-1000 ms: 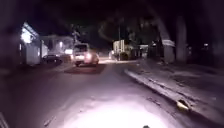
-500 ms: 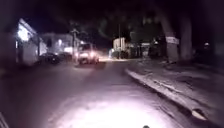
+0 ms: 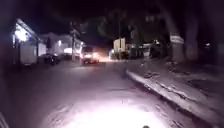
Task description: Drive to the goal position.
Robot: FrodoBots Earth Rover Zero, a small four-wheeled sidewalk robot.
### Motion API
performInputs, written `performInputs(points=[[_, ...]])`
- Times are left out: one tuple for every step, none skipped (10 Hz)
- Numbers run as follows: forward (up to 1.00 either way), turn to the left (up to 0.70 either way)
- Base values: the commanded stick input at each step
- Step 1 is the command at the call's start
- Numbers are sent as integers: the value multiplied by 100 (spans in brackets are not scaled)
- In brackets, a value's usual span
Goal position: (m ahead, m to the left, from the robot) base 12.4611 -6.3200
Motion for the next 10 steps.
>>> performInputs(points=[[70, 35], [70, 35], [70, 0], [70, 0], [70, 0], [70, 0], [70, 0], [70, 0], [70, 0], [70, 0]])
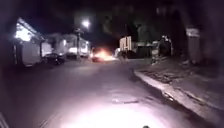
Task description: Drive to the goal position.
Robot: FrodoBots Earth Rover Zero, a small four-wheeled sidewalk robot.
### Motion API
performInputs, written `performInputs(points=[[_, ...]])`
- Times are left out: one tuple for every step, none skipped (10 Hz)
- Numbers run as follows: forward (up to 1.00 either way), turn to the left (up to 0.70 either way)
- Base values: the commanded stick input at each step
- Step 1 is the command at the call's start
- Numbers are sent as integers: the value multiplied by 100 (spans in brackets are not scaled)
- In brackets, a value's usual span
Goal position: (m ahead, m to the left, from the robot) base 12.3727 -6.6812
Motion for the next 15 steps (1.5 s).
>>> performInputs(points=[[70, 0], [70, 0], [70, 0], [70, 0], [70, 0], [70, 0], [70, 2], [70, 27], [70, 35], [70, 19], [70, 0], [70, 0], [70, 0], [70, 0], [70, 0]])
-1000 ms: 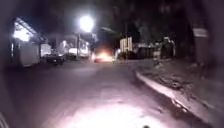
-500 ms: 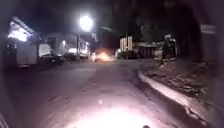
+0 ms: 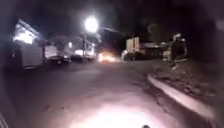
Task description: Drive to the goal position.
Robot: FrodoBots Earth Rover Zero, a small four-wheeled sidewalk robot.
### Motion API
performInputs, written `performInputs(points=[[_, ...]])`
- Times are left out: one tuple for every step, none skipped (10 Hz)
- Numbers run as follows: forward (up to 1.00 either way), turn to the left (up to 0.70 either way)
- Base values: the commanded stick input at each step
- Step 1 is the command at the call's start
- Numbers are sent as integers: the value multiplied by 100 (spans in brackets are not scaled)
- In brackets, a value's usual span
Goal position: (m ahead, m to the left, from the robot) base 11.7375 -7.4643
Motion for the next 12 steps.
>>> performInputs(points=[[70, 0], [70, 0], [70, 0], [70, 0], [70, 0], [70, 0], [70, 0], [70, 0], [70, 0], [70, 0], [70, 0], [70, 0]])
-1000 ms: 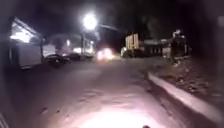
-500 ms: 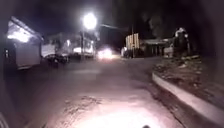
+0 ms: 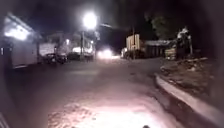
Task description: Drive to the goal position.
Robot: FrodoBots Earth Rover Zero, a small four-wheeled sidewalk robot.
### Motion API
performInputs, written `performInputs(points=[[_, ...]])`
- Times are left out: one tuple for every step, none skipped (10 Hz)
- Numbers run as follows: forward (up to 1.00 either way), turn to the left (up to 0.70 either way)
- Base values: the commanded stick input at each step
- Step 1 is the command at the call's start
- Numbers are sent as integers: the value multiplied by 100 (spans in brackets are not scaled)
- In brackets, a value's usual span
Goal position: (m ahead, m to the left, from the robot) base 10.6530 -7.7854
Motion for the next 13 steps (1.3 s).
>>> performInputs(points=[[70, 0], [70, 0], [70, 0], [70, 0], [70, 0], [70, 0], [70, 0], [70, 0], [70, 0], [70, 0], [70, 0], [70, 0], [70, 0]])
